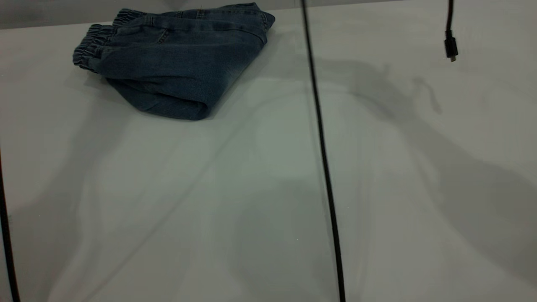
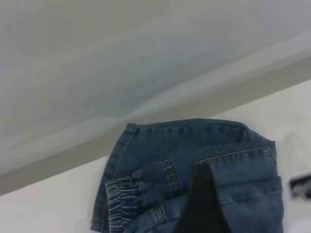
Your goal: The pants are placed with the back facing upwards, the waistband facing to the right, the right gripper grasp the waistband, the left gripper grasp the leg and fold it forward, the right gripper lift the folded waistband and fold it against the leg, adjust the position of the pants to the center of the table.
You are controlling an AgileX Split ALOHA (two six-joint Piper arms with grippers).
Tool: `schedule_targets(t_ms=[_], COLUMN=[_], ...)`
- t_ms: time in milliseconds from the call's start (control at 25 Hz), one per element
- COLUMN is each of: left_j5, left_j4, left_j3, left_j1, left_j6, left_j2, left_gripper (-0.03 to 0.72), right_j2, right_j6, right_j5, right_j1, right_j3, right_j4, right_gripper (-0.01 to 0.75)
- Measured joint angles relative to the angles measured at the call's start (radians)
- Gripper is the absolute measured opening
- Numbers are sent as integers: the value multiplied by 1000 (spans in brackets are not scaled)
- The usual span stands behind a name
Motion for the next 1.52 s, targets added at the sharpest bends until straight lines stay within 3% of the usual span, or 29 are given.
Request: schedule_targets(t_ms=[360, 520, 880, 1520], left_j5=[0, 0, -1, -1], left_j4=[-4, -7, -6, 60], left_j3=[1, 2, 15, 126], left_j1=[0, 0, 0, 1], left_j6=[0, 0, 31, 50], left_j2=[9, 9, 9, 25], left_gripper=[494, 494, 494, 494], right_j2=[-57, -118, -302, -678], right_j6=[101, 154, 242, 346], right_j5=[81, 137, 207, 438], right_j1=[-176, -219, -232, -210], right_j3=[0, 0, 7, 13], right_j4=[-334, -515, -780, -797], right_gripper=[591, 591, 591, 591])
